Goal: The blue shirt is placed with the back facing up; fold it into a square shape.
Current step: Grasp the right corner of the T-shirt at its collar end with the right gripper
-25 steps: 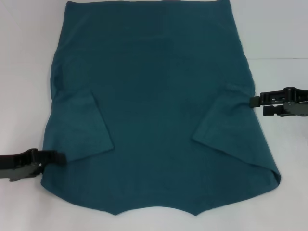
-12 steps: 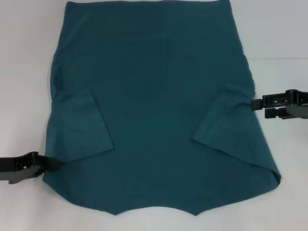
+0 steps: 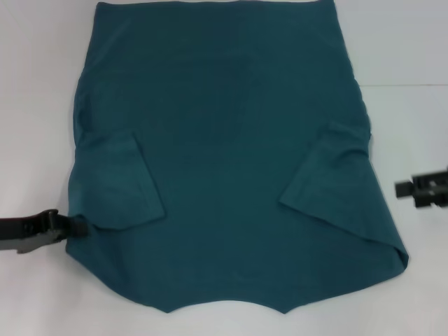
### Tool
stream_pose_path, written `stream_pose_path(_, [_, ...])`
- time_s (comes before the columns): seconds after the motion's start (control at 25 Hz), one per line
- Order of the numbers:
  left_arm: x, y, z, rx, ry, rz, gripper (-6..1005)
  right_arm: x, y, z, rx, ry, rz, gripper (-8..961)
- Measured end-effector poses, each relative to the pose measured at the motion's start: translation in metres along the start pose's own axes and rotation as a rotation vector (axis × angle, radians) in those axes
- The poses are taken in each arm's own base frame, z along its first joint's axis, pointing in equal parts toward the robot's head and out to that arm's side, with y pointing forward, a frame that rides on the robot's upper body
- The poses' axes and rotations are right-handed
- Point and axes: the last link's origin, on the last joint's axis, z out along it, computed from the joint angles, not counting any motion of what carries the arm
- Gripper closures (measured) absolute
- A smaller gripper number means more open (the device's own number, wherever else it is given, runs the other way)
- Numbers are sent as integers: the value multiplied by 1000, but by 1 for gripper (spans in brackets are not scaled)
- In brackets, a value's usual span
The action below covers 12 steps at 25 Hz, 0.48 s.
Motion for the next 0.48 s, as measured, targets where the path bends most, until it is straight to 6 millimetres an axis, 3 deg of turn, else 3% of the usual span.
stream_pose_path(0.2, [4, 6, 3, -20, 3, 25, 978, 14, -12, -7, 55, 55, 13, 209])
stream_pose_path(0.48, [6, 8, 4, -24, 3, 32, 978, 25, -17, 6, 87, 108, -120, 221])
